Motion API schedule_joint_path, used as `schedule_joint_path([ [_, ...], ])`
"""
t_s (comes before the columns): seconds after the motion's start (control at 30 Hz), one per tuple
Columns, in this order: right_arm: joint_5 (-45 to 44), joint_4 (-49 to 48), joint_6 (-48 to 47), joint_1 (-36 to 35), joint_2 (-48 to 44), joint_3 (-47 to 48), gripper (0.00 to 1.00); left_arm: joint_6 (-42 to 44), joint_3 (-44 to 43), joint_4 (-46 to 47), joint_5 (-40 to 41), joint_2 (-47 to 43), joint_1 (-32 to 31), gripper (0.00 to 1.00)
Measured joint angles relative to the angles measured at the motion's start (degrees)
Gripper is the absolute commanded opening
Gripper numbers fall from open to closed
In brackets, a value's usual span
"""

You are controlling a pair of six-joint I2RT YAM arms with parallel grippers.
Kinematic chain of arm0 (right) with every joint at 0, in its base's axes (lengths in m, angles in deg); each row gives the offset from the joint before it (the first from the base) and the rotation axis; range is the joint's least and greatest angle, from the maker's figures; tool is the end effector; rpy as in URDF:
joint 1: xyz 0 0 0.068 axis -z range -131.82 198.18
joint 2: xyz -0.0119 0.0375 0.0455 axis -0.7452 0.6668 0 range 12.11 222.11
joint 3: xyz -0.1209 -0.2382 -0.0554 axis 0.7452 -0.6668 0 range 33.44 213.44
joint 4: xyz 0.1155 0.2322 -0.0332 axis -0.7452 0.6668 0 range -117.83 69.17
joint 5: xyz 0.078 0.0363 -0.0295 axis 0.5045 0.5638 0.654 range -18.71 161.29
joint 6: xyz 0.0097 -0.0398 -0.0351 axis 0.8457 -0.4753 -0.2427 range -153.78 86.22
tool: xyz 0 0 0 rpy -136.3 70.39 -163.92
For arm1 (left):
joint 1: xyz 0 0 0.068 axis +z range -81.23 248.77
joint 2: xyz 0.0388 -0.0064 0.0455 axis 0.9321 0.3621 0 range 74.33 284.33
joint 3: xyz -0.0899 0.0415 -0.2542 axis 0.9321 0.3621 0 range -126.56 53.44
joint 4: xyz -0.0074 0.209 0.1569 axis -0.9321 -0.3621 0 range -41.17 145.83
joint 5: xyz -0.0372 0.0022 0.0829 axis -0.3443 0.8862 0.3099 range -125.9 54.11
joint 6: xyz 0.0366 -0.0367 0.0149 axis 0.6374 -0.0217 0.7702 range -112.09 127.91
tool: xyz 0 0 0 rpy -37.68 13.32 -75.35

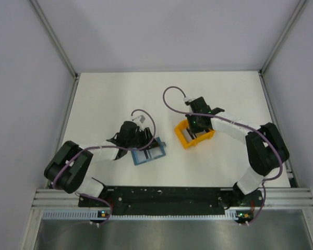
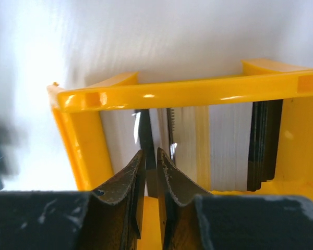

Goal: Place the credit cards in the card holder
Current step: Pick up the credit card from the storage box.

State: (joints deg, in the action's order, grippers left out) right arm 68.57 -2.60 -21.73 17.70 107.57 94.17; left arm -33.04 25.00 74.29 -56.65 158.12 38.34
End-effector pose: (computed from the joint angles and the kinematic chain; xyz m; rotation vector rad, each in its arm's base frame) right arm 0.2901 0.1687 0.1912 -0.4043 2.5980 0.1978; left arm 0.2228 -0.1456 0.1441 -0.0011 2.3895 -1.0477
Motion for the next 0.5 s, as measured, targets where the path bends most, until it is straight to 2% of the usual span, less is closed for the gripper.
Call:
schedule_joint_path([
  [0.17, 6.1, 0.2, 0.2, 0.0, -2.4, 0.0, 0.18, 0.0, -0.1, 0.0, 0.0, 0.2, 0.0, 0.47],
  [0.27, 9.2, 0.1, 0.7, 0.0, -2.6, 0.0, 0.28, 0.0, -0.1, 0.1, 0.0, 0.4, 0.0, 0.47],
  [0.43, 7.3, 0.2, 1.9, 0.0, -2.6, 0.0, 0.40, 0.0, -0.1, 0.1, -0.1, 0.5, 0.0, 0.47],
  [0.5, 5.3, 0.1, 2.2, 0.3, -2.6, 0.0, 0.41, 0.0, -0.1, 0.2, -0.2, 0.5, 0.0, 0.47],
])
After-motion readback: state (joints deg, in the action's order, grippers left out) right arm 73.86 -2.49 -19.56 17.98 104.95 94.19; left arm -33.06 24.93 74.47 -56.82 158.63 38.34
